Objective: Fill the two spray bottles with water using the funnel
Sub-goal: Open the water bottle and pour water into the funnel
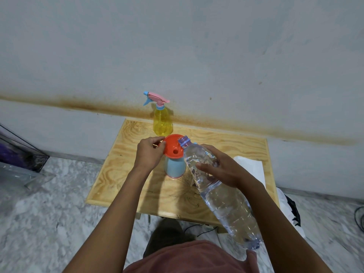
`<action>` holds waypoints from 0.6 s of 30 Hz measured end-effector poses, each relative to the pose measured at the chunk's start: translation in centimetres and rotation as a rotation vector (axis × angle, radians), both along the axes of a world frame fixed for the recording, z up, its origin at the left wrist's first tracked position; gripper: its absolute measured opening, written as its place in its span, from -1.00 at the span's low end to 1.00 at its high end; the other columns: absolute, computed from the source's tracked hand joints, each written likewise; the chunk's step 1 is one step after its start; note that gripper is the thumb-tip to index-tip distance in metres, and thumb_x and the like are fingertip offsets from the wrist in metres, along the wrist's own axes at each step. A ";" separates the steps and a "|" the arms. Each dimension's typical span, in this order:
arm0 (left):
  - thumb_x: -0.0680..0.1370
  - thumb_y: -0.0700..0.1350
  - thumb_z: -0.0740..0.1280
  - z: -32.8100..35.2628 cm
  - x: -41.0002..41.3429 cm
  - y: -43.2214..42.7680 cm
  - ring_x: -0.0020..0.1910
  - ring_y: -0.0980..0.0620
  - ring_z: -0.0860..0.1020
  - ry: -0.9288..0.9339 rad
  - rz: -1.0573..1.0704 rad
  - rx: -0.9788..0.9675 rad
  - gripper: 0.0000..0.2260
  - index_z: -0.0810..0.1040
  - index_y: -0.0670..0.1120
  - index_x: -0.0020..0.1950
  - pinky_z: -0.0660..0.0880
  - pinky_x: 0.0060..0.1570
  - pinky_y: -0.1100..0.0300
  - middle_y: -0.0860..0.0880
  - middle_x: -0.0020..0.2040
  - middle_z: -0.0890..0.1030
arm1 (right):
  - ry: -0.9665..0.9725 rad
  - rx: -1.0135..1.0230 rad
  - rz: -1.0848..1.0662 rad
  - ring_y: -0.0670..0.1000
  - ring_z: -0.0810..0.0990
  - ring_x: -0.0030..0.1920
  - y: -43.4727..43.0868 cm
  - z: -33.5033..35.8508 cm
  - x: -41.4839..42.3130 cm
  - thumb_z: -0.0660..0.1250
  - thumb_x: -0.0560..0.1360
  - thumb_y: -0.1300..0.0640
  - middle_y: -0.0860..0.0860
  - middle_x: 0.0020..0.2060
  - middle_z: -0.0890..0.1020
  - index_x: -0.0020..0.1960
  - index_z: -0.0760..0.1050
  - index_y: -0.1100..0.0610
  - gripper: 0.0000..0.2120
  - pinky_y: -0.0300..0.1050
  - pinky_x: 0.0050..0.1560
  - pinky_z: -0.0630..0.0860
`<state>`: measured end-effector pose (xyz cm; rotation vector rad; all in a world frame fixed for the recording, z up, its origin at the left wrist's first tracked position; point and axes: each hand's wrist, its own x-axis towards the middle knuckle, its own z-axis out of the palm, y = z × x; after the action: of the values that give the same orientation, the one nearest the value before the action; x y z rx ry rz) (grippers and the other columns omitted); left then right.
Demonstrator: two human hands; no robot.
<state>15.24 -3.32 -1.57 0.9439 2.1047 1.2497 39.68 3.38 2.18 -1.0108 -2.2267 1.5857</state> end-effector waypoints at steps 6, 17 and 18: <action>0.56 -0.15 0.39 -0.1 -0.1 0.1 -0.12 -0.14 0.67 -0.009 -0.003 0.002 -0.79 0.68 -0.10 0.18 0.63 -0.02 0.01 -0.06 -0.10 0.68 | -0.004 -0.013 -0.003 -0.09 0.69 -0.05 0.1 -0.1 -0.2 0.41 0.48 -0.14 -0.11 0.12 0.63 0.43 0.32 -0.15 -0.43 -0.13 -0.11 0.62; 0.56 -0.16 0.39 0.0 -0.2 0.0 -0.14 -0.15 0.67 0.006 -0.009 0.009 -0.79 0.68 -0.10 0.18 0.59 -0.12 0.14 -0.06 -0.11 0.67 | -0.012 -0.016 0.015 -0.09 0.68 -0.02 0.2 0.0 -0.3 0.41 0.48 -0.14 -0.12 0.09 0.63 0.40 0.34 -0.18 -0.47 -0.16 -0.14 0.62; 0.56 -0.16 0.39 0.0 -0.2 0.0 -0.14 -0.14 0.67 0.004 -0.010 0.008 -0.79 0.68 -0.10 0.18 0.59 -0.13 0.16 -0.05 -0.11 0.67 | -0.012 -0.018 0.016 -0.10 0.68 -0.03 0.2 0.1 -0.4 0.41 0.49 -0.13 -0.12 0.09 0.63 0.40 0.34 -0.17 -0.48 -0.18 -0.15 0.61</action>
<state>15.05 -3.30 -1.56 0.9599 2.0971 1.2539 39.33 3.61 2.27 -1.0124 -2.2377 1.6131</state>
